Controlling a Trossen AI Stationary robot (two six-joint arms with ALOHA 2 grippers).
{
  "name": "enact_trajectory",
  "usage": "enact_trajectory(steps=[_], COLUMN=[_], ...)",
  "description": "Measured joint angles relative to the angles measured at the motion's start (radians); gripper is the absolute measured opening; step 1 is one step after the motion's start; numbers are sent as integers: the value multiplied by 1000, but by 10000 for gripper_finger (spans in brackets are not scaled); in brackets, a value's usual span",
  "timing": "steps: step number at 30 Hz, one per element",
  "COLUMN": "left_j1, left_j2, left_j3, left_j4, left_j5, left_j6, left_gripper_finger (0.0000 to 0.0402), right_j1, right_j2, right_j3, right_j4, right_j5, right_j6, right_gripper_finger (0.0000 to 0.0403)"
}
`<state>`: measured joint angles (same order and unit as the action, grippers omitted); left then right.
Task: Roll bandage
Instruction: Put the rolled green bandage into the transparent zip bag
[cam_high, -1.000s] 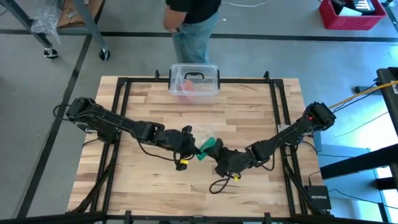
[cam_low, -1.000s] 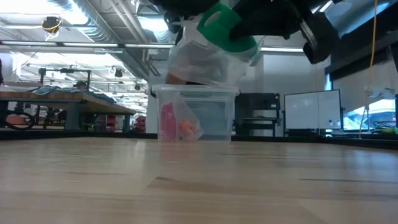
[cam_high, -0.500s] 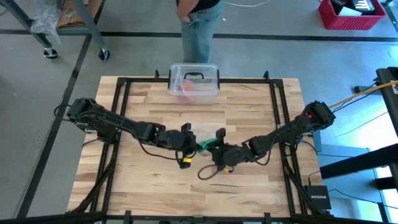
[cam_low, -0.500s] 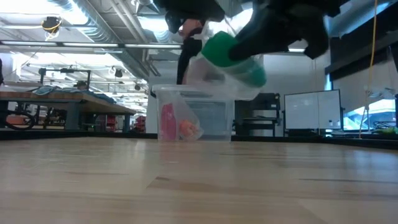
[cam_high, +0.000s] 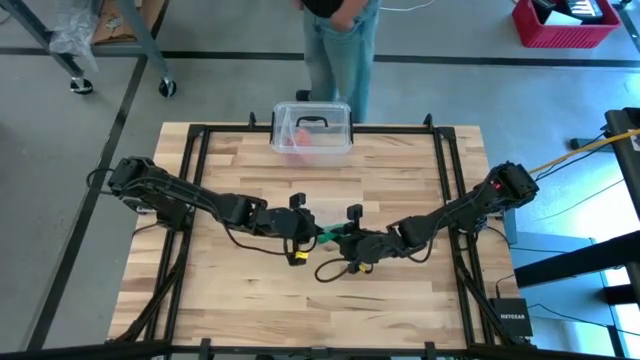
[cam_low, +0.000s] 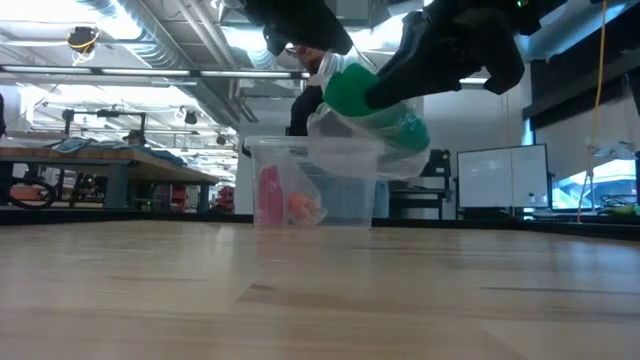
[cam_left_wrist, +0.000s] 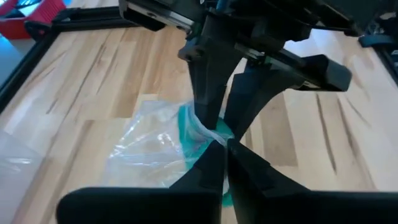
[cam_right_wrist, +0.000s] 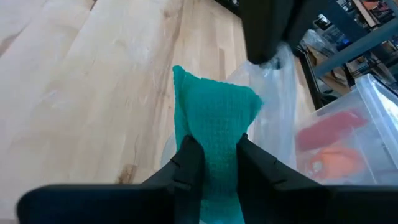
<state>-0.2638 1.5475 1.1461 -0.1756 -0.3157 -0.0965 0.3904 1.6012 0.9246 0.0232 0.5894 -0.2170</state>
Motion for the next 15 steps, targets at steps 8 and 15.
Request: enact_trajectory(steps=[8, 15], left_j1=[42, 42], left_j2=[-3, -3], left_j3=[1, 1], left_j4=[-75, -213], left_j5=[-10, -13], left_j6=[49, 73], left_gripper_finger=[90, 140], right_j1=[0, -20], right_j2=[1, 1], right_j3=[-2, -5], right_j4=[-9, -9], right_j5=[-59, -92], right_j6=[4, 8], right_gripper_finger=[74, 74])
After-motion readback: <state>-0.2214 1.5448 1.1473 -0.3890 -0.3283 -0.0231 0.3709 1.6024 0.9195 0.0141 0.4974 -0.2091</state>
